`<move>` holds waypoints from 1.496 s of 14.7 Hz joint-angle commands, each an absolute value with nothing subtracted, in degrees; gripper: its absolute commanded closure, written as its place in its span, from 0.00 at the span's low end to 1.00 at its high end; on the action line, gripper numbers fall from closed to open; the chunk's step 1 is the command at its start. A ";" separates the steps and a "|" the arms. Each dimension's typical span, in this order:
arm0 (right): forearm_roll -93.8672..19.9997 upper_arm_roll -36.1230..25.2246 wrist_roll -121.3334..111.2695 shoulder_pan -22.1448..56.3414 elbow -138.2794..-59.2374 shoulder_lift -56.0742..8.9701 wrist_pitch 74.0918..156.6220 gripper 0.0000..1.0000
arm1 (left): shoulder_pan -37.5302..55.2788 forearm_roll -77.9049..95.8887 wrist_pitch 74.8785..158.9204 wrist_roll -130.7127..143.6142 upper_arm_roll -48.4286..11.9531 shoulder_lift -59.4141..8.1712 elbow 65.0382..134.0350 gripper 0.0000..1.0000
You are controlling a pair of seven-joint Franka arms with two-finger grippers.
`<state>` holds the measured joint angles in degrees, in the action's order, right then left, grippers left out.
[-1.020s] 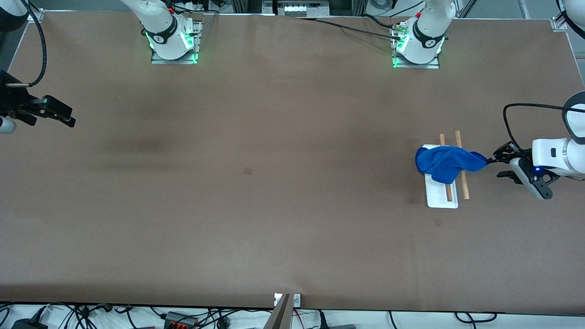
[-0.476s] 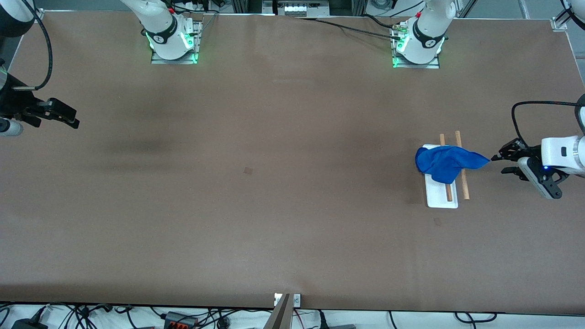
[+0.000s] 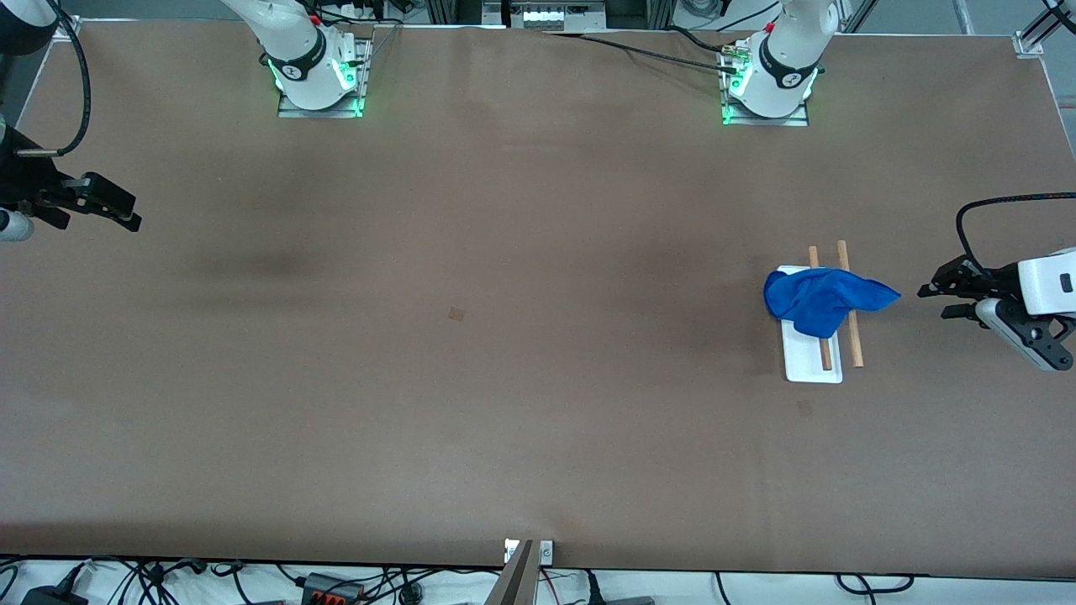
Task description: Pass towel and hang on rack
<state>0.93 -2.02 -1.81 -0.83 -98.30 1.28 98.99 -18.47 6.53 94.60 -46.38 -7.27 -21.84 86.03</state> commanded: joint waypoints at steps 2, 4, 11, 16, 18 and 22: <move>1.15 -1.14 -1.50 -1.58 -97.56 1.85 95.99 0.00 | -16.27 4.39 89.57 -37.63 -8.09 -21.53 81.83 0.43; 0.18 -1.32 -1.32 -1.67 -97.56 1.85 94.92 0.00 | -15.82 4.39 89.30 -35.25 -8.17 -21.53 81.39 0.36; 0.88 -1.14 0.88 -1.58 -97.82 1.85 95.54 0.00 | -9.33 3.52 85.24 -25.89 -4.93 -15.32 81.80 0.00; 0.88 -1.14 -0.44 -1.58 -97.73 1.93 95.36 0.00 | -2.91 -3.59 89.03 1.00 -4.66 -7.92 87.89 0.00; 0.79 -1.14 -1.92 -1.58 -97.73 2.02 95.01 0.00 | -2.99 -3.69 88.51 7.98 -4.66 -7.39 88.15 0.00; 0.53 -1.14 -2.11 -1.58 -97.65 1.93 95.62 0.00 | -3.78 -1.33 90.35 3.01 -4.66 -6.86 88.15 0.00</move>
<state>0.78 -1.87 -1.37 -0.83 -97.95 1.34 96.06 -3.62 -2.34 88.60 5.56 -5.07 -8.43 86.01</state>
